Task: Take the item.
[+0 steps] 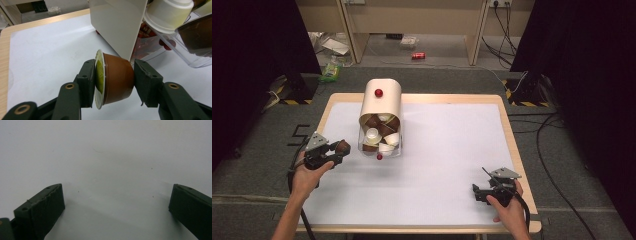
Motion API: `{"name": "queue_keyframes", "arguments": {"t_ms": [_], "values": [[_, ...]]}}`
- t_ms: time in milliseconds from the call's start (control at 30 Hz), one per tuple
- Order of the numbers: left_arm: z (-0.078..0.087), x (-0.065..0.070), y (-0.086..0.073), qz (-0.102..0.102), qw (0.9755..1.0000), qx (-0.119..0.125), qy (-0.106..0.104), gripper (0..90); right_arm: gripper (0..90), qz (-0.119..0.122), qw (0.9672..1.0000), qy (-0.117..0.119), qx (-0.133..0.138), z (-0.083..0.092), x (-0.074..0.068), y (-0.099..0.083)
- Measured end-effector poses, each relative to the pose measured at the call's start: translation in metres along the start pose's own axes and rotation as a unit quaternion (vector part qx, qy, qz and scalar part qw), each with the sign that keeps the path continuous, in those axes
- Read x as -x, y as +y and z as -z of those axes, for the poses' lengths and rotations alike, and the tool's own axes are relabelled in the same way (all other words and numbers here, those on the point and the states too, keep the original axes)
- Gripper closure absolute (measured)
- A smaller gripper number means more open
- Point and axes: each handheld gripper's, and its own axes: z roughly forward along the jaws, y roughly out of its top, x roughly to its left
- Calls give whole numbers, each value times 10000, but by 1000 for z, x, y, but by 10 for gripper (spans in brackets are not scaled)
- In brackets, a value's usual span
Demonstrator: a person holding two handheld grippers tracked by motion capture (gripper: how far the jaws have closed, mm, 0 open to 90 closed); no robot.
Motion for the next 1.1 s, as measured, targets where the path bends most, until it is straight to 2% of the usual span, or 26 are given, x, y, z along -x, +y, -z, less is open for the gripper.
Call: {"name": "queue_keyframes", "arguments": {"t_ms": [367,633,867,1100], "values": [[-9,-2,-2,-26,9999,-104,66,532,7,1,10000,-3,0,0,0,0],[-21,-4,-10,80,9996,-245,70,532,6,1,10000,-1,1,0,0,0],[-29,-11,-17,187,9992,-344,99,532,6,0,10000,-1,0,0,0,0],[-34,-13,-21,156,9988,-457,109,531,7,0,10000,1,-1,0,0,0]]}}
